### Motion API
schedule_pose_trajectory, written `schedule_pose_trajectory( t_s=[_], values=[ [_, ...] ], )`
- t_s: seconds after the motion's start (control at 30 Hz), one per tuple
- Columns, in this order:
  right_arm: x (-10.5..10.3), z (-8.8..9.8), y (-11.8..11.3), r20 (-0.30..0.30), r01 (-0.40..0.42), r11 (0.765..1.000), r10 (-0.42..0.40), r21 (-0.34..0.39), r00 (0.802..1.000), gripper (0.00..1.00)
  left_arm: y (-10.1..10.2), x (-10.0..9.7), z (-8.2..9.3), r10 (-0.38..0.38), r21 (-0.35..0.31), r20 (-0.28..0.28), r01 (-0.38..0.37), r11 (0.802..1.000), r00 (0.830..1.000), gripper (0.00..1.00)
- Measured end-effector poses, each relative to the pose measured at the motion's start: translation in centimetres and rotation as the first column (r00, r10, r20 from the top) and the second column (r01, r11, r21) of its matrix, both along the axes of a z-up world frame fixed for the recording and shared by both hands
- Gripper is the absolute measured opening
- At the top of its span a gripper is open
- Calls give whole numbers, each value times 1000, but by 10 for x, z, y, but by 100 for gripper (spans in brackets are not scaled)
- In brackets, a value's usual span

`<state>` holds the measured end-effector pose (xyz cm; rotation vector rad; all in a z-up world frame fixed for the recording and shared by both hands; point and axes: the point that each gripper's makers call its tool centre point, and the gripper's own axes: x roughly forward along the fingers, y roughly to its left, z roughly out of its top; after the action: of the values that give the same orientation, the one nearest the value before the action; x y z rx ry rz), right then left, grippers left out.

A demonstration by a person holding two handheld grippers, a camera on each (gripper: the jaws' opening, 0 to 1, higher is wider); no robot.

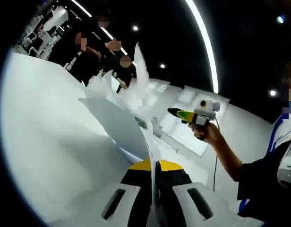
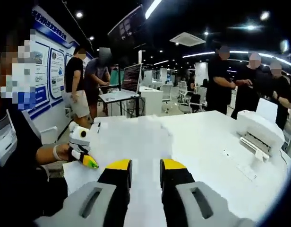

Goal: Organize the stack of printing papers by aligning and flattening the scattered papers on the table

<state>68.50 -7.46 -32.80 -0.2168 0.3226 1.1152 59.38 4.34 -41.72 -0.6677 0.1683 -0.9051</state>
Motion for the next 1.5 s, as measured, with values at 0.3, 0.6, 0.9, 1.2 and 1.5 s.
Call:
schedule_pose_trajectory(
  t_s=[0.3, 0.6, 0.9, 1.2, 1.5],
  values=[
    [56, -53, -75, 21, 218, 970, -217, -107, 976, 20, 0, -1, -1, 6, 7, 4, -6, 1000, 1000, 7],
    [83, -101, -116, 5, 303, 939, -306, -159, 952, 22, -1, 1, -3, 3, 23, 1, -3, 1000, 1000, 7],
    [141, -131, -116, -21, 357, 919, -365, -166, 931, 29, -1, 1, -4, 1, 28, -5, -1, 1000, 1000, 7],
    [166, -151, -104, -48, 380, 906, -395, -187, 917, 31, -1, 1, -5, 2, 29, -10, -2, 1000, 1000, 7],
    [195, -161, -99, -81, 409, 891, -431, -200, 899, 35, -1, 2, -5, 1, 22, -13, 0, 1000, 1000, 7]
  ],
)
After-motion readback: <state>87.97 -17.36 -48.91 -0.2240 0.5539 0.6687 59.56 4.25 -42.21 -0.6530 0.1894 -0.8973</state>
